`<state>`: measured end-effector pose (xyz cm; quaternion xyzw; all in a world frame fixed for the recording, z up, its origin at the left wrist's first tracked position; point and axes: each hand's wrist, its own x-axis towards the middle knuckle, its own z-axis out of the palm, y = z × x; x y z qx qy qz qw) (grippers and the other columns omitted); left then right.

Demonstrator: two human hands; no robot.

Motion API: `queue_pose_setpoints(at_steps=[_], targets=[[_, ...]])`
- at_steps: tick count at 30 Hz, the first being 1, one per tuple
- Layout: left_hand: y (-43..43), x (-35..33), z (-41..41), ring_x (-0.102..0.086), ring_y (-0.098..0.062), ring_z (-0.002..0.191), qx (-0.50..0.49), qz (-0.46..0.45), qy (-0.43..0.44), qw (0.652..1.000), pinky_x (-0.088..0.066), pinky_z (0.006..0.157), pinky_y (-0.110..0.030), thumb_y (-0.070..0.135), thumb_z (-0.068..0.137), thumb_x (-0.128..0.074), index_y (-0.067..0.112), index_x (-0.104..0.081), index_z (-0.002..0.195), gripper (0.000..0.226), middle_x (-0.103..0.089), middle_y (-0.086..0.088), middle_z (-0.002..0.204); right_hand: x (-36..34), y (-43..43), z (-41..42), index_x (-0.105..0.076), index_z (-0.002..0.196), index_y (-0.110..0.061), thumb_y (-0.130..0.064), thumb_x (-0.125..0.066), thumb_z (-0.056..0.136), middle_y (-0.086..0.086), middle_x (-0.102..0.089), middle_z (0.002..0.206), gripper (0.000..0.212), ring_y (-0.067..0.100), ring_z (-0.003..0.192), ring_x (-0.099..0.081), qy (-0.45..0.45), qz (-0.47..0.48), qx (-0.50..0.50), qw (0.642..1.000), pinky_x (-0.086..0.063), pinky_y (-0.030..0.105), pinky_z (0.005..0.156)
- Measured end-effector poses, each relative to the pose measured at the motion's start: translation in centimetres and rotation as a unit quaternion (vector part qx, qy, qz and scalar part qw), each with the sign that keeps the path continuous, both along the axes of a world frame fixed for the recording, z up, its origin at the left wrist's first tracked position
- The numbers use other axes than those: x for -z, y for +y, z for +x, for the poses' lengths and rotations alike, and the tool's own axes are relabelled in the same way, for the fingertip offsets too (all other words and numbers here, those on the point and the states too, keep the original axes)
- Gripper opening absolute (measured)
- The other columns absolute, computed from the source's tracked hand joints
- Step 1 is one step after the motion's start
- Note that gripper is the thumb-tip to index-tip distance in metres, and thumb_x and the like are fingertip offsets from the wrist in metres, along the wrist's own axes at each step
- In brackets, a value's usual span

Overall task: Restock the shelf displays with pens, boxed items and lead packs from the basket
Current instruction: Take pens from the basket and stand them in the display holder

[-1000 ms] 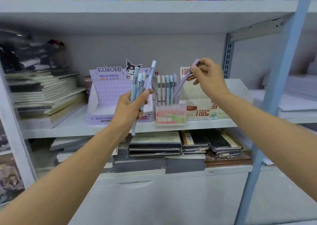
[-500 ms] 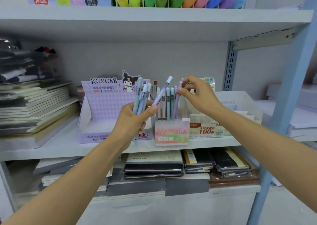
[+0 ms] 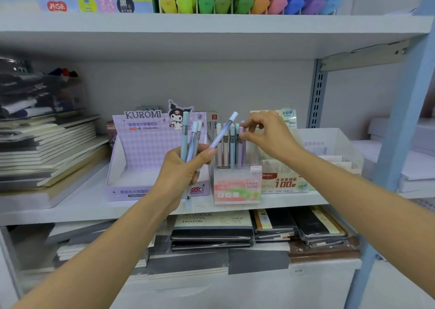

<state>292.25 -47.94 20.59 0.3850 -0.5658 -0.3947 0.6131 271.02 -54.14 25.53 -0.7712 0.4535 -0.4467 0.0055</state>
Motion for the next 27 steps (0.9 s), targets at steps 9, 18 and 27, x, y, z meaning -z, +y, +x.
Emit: queue_pose_setpoints(at_steps=[9, 18, 27], targets=[[1.7, -0.5, -0.8, -0.036, -0.009, 0.039, -0.006, -0.004, -0.021, 1.000, -0.035, 0.039, -0.018, 0.030, 0.088, -0.068, 0.004, -0.070, 0.090, 0.027, -0.064, 0.005, 0.063, -1.1, 3.4, -0.3, -0.064, 0.117, -0.015, -0.026, -0.056, 0.097, 0.004, -0.071, 0.098, 0.024, 0.005, 0.063, -0.055, -0.263, 0.144, -0.195, 0.934, -0.047, 0.019, 0.061], [3.7, -1.1, -2.0, -0.038, -0.010, 0.039, 0.028, 0.011, -0.052, 0.998, -0.037, 0.043, -0.021, 0.040, 0.088, -0.064, 0.001, -0.074, 0.092, 0.040, -0.069, -0.015, 0.082, -1.3, 5.7, -0.2, -0.061, 0.103, -0.003, -0.014, -0.061, 0.093, 0.009, -0.072, 0.091, 0.014, 0.016, 0.077, -0.068, -0.355, 0.209, -0.282, 0.867, -0.054, 0.019, 0.066], [4.1, -1.7, -1.1, -0.035, -0.007, 0.043, 0.040, 0.049, -0.024, 0.998, -0.036, 0.041, -0.017, 0.032, 0.097, -0.056, 0.015, -0.073, 0.106, 0.026, -0.047, 0.005, 0.060, -4.9, 5.1, -3.6, -0.056, 0.106, -0.004, -0.011, -0.061, 0.094, 0.010, -0.070, 0.085, 0.015, 0.013, 0.068, -0.069, -0.327, 0.052, -0.112, 0.937, -0.057, 0.021, 0.065]])
